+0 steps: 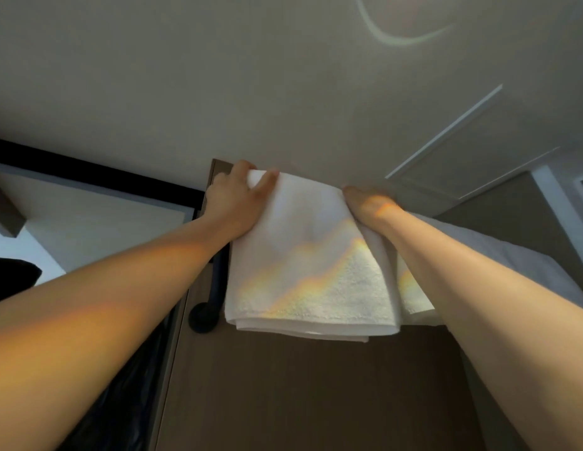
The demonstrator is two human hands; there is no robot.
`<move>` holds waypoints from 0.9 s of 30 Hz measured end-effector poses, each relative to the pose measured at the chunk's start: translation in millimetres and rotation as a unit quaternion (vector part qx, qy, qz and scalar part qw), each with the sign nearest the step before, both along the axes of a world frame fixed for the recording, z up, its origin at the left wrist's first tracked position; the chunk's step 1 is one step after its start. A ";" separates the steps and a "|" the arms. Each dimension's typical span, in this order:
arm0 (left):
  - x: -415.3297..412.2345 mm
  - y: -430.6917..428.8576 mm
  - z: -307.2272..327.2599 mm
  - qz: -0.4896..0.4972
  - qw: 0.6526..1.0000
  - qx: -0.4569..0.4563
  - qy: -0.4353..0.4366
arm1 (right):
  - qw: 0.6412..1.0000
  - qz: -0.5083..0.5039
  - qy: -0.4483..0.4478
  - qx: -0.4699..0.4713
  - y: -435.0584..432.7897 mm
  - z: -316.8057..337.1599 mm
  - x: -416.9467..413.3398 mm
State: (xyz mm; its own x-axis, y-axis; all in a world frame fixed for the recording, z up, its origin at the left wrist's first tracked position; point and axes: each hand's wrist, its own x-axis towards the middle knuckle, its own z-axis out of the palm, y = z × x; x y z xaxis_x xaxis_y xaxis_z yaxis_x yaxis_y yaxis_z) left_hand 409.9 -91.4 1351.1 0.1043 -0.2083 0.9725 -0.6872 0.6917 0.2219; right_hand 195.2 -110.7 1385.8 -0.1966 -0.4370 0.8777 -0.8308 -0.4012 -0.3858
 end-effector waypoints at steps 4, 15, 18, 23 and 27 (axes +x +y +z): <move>1.8 6.2 -7.2 0.007 1.000 -0.002 -0.019 | 0.995 0.084 0.008 -0.050 3.5 -17.8 -7.1; 9.7 22.8 -35.1 0.014 0.999 0.026 0.022 | 0.973 0.177 -0.143 -0.033 23.8 -75.5 -13.9; 12.9 24.3 -37.4 -0.034 0.996 0.063 0.050 | 0.942 0.268 -0.201 0.029 26.9 -81.6 -16.1; 7.6 28.6 -21.0 0.017 0.998 -0.048 0.041 | 0.956 0.217 -0.159 -0.116 30.7 -62.0 -14.6; -0.1 25.3 0.9 0.054 0.997 -0.057 0.026 | 0.964 0.166 -0.171 -0.113 23.9 -34.5 -11.0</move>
